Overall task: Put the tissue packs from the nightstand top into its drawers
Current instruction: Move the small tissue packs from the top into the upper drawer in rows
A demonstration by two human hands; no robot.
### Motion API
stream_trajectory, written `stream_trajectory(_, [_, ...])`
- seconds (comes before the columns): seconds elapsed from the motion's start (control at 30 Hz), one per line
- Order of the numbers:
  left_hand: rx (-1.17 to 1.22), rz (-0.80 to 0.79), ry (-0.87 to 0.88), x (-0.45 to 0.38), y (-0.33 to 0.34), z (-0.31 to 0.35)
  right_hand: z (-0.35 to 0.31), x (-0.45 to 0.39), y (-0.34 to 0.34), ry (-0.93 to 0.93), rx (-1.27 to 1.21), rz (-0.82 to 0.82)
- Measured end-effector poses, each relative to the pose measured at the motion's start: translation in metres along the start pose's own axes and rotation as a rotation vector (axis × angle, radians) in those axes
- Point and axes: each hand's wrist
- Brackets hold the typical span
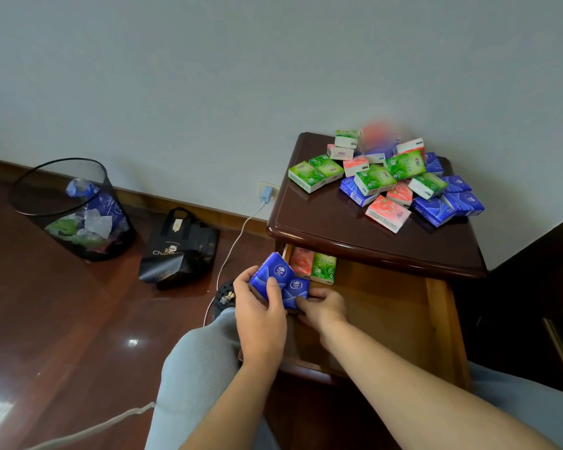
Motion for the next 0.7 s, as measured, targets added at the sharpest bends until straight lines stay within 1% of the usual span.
stream_trajectory(0.17, [0.011,-0.025,0.019,-0.001,0.000,-0.004,-0.003,-0.004,-0.002,0.002,-0.037,0.002])
stream_trajectory(0.27, [-0.010,-0.044,0.040,-0.001,0.000,-0.006,-0.005,-0.005,-0.003,-0.002,-0.059,0.035])
stream_trajectory(0.33, [-0.021,-0.054,0.047,-0.001,-0.001,-0.006,-0.008,-0.003,-0.006,0.009,-0.027,0.052])
stream_trajectory(0.43, [-0.046,-0.071,0.036,-0.001,0.000,-0.005,-0.013,0.005,-0.018,-0.006,0.091,0.048])
stream_trajectory(0.5, [-0.077,-0.096,0.042,0.001,-0.001,-0.002,-0.019,0.013,-0.026,-0.063,0.061,0.054])
stream_trajectory(0.53, [-0.095,-0.125,0.056,0.001,-0.001,-0.001,-0.023,0.020,-0.032,-0.101,0.007,0.026])
stream_trajectory(0.6, [-0.131,-0.219,0.092,0.002,-0.002,0.001,-0.034,0.034,-0.043,-0.194,-0.086,-0.117])
stream_trajectory(0.67, [-0.168,-0.310,0.120,0.004,-0.001,0.002,-0.040,0.044,-0.057,-0.308,-0.115,-0.267])
stream_trajectory(0.7, [-0.183,-0.331,0.127,0.005,-0.001,0.001,-0.040,0.046,-0.064,-0.371,-0.097,-0.302])
Point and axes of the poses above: each hand's wrist, its own x-axis away from the middle knuckle, its own y-axis out of the palm, z = x × y, and after that the axes turned 12 degrees about x, right-handed
